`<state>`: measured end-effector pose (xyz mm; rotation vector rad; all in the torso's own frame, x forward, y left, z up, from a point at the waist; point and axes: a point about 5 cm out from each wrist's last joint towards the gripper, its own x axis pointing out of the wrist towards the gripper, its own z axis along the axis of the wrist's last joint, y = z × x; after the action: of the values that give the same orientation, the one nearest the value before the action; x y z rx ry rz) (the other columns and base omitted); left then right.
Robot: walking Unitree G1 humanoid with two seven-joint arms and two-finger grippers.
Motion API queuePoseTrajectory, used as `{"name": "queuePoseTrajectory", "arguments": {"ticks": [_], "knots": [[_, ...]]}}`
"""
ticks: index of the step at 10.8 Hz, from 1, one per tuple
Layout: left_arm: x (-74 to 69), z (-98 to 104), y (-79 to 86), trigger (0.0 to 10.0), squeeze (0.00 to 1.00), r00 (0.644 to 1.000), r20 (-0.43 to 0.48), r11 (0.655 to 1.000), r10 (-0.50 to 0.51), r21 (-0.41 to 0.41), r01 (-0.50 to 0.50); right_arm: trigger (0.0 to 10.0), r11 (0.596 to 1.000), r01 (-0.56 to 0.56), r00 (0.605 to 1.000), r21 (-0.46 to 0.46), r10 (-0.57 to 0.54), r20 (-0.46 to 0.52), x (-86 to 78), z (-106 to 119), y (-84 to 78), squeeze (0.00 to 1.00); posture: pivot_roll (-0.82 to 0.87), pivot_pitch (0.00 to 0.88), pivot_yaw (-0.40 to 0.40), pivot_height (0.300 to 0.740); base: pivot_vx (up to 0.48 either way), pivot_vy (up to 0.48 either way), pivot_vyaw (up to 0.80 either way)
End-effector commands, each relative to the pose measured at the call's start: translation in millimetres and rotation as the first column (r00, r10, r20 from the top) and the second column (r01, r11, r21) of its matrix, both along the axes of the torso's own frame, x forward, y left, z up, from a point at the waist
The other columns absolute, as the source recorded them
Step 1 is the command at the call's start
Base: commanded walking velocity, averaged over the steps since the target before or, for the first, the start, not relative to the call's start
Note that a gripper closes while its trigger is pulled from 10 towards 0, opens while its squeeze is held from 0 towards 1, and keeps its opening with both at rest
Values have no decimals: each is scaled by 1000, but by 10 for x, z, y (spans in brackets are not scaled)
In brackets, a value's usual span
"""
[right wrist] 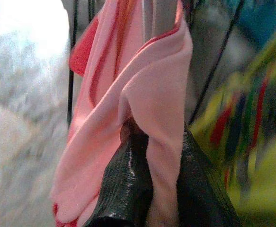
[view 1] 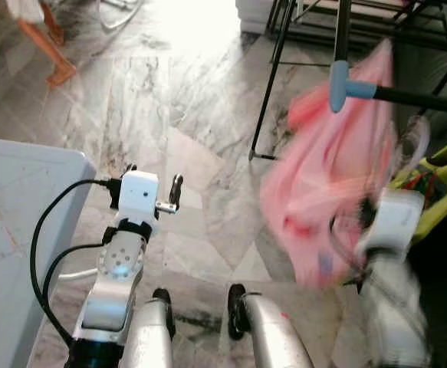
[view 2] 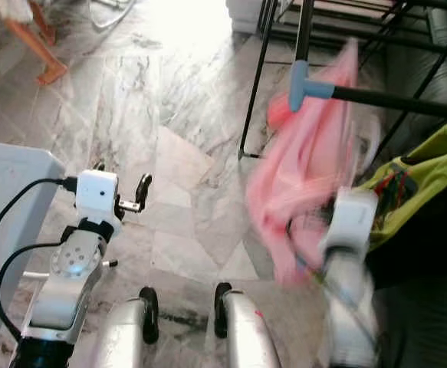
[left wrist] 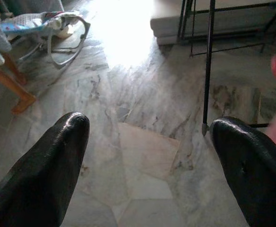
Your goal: Hang hanger
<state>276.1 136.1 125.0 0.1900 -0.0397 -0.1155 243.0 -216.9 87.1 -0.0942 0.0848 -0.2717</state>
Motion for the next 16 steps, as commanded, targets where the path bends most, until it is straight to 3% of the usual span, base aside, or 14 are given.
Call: {"name": "queuePoseTrajectory", "arguments": {"ticks": [1, 3, 5, 7, 10, 13, 16], "knots": [[-45, -38, -25, 10000, 0, 1000, -6, 1000, -4, -7, 4, 10000, 999, 20, 999, 31, -18, -47, -41, -74, 22, 0, 2, 299, -38, 740, 0, 0, 0], [-77, -63, -59, 10000, 0, 1000, -13, 1000, -3, -11, 3, 10000, 993, 37, 994, 110, -26, -102, -28, -182, 78, 0, 12, 288, -43, 740, 0, 0, 0], [-97, -77, -71, 10000, 0, 1000, -24, 1000, -10, -13, 10, 10000, 981, 58, 995, 186, -40, -95, 74, -127, 111, 0, 10, 305, -38, 740, 0, 0, 0], [-99, -81, -47, 10000, 0, 999, -28, 1000, -24, 3, 24, 10000, 985, 21, 999, 174, -13, -47, 157, -30, 155, 0, 19, 292, -21, 740, 0, 0, 0], [-57, -126, -19, 10000, 0, 1000, -25, 1000, -1, 3, 1, 10000, 987, -13, 1000, 159, 17, -23, 275, 26, 146, 0, 6, 240, -45, 740, -428, 0, 0], [-79, -179, -81, 10000, 0, 999, -39, 1000, -4, -13, 4, 10000, 989, -15, 1000, 150, 16, -9, 382, 87, 71, 0, -3, 249, -56, 740, -426, 0, 0], [-75, -164, -7, 10000, 0, 999, -42, 1000, -12, 10, 12, 10000, 987, -27, 1000, 160, 29, -7, 419, 62, 166, 0, 23, 277, -46, 740, -418, 0, 0]]}}
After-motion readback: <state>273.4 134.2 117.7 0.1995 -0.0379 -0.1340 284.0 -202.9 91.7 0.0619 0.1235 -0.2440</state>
